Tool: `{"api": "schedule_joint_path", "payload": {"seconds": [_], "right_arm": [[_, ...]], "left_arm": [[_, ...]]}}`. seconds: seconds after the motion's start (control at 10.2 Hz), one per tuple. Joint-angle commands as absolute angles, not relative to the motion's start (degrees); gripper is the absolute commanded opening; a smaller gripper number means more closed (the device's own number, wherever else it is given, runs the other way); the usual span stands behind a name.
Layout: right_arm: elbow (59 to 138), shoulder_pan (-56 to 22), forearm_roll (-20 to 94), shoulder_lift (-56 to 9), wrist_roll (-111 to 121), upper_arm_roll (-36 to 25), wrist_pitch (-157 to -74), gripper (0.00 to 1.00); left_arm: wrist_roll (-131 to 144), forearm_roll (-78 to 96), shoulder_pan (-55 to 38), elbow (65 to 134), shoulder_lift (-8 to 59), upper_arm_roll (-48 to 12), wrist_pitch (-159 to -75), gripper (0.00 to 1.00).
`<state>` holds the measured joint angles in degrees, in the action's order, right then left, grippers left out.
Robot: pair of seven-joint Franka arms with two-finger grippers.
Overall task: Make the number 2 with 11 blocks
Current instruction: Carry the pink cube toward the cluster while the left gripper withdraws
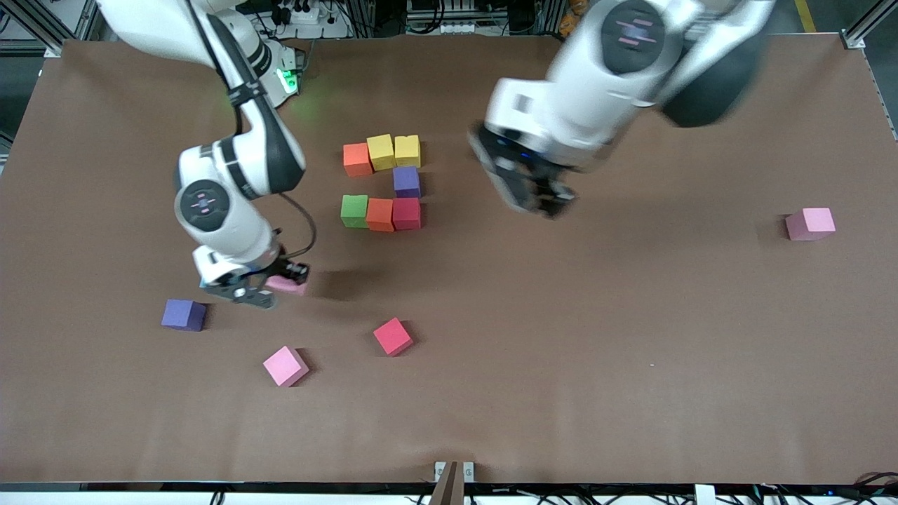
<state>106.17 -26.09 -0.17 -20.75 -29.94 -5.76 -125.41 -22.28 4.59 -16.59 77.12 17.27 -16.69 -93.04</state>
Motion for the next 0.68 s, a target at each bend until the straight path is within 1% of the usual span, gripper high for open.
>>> {"api": "schedule_joint_path", "payload": {"seconds": [0.0, 0.1, 0.2, 0.39, 0.49, 0.59], "right_arm": [[106.3, -27.9, 0.1, -21.4, -22.1, -4.5, -125.8, 0.0], [106.7, -28.6, 0.1, -21.4, -19.3, -3.8, -126.3, 0.0], [109.1, -28.0, 0.1, -21.4, -16.4, -2.0, -129.5, 0.0], [115.0, -28.3, 0.1, -21.4, -12.9, -1.2, -136.6, 0.0], [116.9, -28.4, 0.2, -21.4, -13.7, -1.0, -138.8, 0.0], [119.4, -28.3, 4.8, -21.3, -13.8, -1.0, -141.6, 0.0]], "left_arm": [[-15.6, 1.0, -11.0, 81.2, 15.2, -17.1, -93.1, 1.0], [-11.0, 0.3, -9.8, 80.9, 16.1, -17.1, -93.3, 1.0], [-4.2, 0.1, -9.5, 80.9, 16.3, -17.1, -94.3, 1.0], [9.5, -1.8, -9.4, 80.4, 16.0, -17.0, -94.9, 1.0], [9.9, -5.6, -9.1, 80.3, 15.5, -17.0, -94.9, 1.0], [10.5, -7.5, -8.8, 80.0, 14.4, -17.0, -94.9, 1.0]]}}
